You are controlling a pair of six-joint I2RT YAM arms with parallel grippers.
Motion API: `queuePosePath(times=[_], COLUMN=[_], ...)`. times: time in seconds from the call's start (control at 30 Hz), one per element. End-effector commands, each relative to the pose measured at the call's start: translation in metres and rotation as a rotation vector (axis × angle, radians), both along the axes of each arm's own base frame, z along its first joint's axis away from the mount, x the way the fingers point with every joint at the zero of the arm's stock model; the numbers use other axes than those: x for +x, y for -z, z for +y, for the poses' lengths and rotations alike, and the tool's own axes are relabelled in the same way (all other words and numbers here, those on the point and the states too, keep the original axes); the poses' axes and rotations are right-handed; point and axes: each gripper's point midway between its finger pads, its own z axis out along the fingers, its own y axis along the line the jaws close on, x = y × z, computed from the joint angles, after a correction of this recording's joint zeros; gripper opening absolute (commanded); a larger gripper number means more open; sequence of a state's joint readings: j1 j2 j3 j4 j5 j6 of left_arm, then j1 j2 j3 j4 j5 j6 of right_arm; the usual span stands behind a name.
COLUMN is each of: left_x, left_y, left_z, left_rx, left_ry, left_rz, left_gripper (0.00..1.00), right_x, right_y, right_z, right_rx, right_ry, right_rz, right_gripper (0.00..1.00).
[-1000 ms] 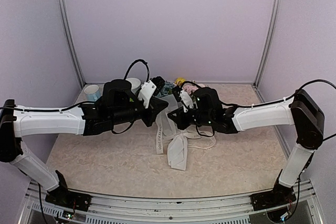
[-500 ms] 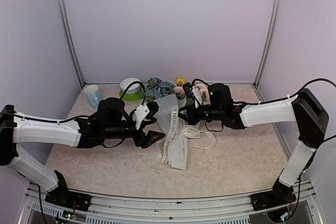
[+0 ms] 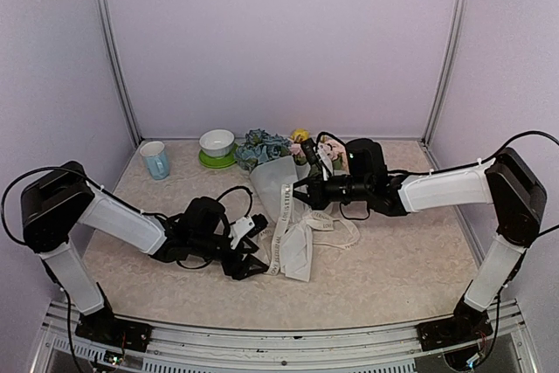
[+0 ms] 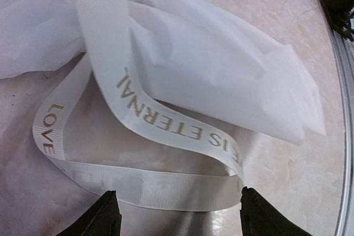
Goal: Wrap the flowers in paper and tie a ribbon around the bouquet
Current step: Cross the half-tied ribbon over the folded bouquet.
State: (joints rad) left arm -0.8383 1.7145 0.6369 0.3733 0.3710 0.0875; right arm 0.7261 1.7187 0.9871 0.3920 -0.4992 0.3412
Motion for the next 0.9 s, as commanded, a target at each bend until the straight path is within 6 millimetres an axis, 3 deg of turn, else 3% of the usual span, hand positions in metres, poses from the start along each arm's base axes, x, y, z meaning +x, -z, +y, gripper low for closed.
queuePosePath(times=[0.0,0.2,0.37,0.47,0.53,0.57,0.63,0.7,0.8,0.87], left_x=[-0.027,-0.035,-0.015,-0.010,-0.010,-0.010,-0.002,0.016,0.040,0.037], left_y=[-0.028,-0.018,0.001,0.010,0.013,0.012,-0.002,-0.031,-0.105,-0.164], left_z=[-0.010,-0.021,-0.030,-0.031,-0.028,-0.025,-0.016,-0.005,0.010,0.014], left_rx=[-0.139,-0.104,-0.013,0.027,0.051,0.060,0.056,0.030,-0.075,-0.175], left_ry=[0.130,0.204,0.175,0.169,0.173,0.170,0.133,0.035,-0.107,-0.125], left_rz=[-0.008,-0.006,-0.016,-0.012,-0.002,-0.001,-0.028,-0.102,-0.290,-0.409], left_gripper=[0.71,0.70,0.62,0.40,0.08,0.00,0.00,0.00,0.00,0.00], right_x=[0.000,0.001,0.000,0.000,0.000,0.000,0.000,0.000,-0.001,-0.001], right_y=[-0.007,-0.004,-0.004,-0.004,-0.004,-0.003,-0.004,-0.003,0.001,0.005], right_z=[0.001,0.001,-0.001,-0.001,-0.002,-0.002,-0.003,-0.003,-0.003,-0.003], right_rx=[0.009,0.004,0.002,0.003,0.004,0.003,0.002,0.000,-0.009,-0.016], right_ry=[0.001,0.002,0.008,0.009,0.011,0.013,0.015,0.014,0.009,0.005], right_rz=[-0.017,-0.009,-0.010,-0.007,-0.009,-0.009,-0.011,-0.009,-0.002,0.007], right_gripper=[0.00,0.00,0.00,0.00,0.00,0.00,0.00,0.00,0.00,0.00])
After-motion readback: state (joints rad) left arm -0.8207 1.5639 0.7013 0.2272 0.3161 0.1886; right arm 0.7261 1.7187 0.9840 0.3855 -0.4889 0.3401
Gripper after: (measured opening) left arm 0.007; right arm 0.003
